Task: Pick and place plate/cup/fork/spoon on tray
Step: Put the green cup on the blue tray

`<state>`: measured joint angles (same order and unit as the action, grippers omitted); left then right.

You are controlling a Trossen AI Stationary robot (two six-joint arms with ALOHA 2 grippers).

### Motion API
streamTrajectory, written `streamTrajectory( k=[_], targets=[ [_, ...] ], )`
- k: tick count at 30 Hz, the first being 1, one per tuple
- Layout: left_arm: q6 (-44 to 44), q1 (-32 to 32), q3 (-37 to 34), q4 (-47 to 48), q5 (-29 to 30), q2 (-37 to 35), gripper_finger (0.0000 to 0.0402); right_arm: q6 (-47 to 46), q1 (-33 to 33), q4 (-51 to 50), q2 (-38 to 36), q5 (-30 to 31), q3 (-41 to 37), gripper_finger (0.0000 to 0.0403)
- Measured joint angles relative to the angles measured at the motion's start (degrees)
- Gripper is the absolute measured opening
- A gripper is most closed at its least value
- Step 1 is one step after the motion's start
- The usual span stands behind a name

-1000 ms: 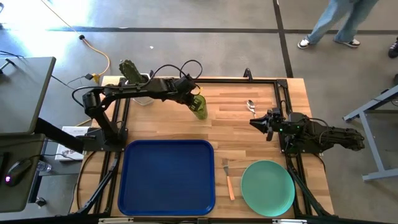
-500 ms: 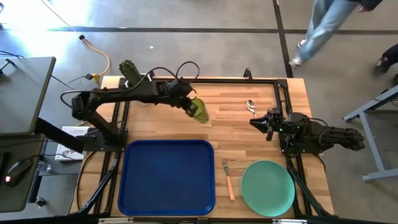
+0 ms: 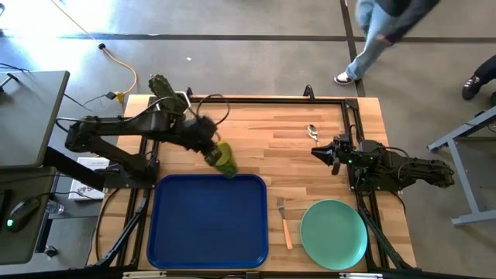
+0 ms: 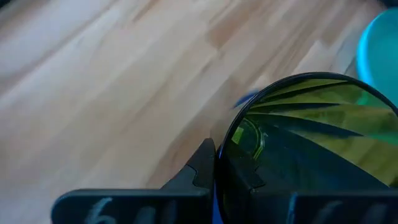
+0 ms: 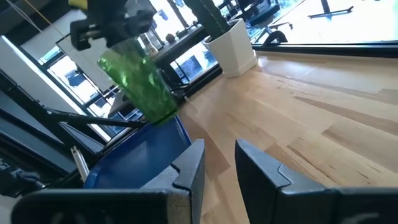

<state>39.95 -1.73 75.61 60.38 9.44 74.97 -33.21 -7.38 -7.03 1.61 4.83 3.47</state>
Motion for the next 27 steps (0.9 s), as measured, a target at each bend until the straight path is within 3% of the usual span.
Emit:
streamTrajectory(
  k=[9,19,27],
  targets=[
    [20.02,11.32,0.02,16.41,2.06,-1.77,0.0005,-0.44,0.01,0.11,0.0,1.04,0.02,0.008],
    [31.94,22.29,0.02,20.59,3.42,-1.54,0.0008,-1.48,0.01,0.13,0.0,1.04,0.02,0.008],
    [48.55,32.22,-3.8,25.84,6.14,-2.02,0.0005,-1.49,0.01,0.13,0.0,1.04,0.02,0.008]
  ],
)
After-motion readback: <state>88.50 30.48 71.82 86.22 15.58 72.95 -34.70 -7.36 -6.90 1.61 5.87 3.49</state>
